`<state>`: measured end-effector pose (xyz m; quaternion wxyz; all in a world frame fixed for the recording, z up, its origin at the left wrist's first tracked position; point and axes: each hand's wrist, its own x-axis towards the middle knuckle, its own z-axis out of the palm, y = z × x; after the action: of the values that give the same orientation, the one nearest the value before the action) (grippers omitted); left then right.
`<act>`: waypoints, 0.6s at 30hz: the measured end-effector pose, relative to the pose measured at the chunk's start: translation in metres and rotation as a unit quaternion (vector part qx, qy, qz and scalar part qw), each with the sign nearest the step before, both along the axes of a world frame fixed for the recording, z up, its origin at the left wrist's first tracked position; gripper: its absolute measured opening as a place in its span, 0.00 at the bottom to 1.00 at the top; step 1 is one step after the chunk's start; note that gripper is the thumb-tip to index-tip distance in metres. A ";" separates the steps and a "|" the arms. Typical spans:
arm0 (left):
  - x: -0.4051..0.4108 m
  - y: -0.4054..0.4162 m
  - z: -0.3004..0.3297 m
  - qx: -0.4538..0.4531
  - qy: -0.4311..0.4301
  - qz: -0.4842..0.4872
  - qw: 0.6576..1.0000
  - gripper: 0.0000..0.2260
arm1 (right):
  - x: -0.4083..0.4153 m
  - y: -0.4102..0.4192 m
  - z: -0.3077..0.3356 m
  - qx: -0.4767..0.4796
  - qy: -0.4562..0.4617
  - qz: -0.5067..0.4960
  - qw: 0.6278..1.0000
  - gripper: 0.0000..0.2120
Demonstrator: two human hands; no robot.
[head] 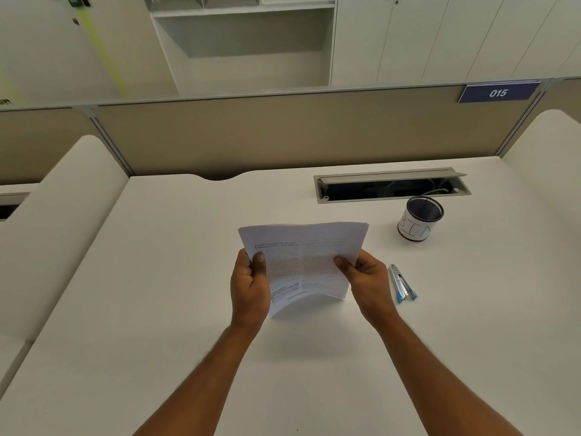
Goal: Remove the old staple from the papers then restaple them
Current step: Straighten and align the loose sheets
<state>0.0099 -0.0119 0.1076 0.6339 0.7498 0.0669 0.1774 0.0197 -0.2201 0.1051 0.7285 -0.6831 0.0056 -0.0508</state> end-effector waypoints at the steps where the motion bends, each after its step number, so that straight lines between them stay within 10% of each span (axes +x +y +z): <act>1: 0.001 0.000 0.001 0.001 0.000 0.003 1.000 0.07 | 0.000 0.000 -0.001 -0.004 0.003 -0.001 1.000 0.13; 18: 0.013 0.003 0.019 0.071 0.051 0.041 0.995 0.22 | -0.026 0.010 -0.005 -0.015 0.097 0.006 0.995 0.10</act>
<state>0.0229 -0.0086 0.1261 0.5673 0.7974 0.1168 0.1693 -0.0059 -0.2098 0.1004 0.7143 -0.6958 0.0719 0.0200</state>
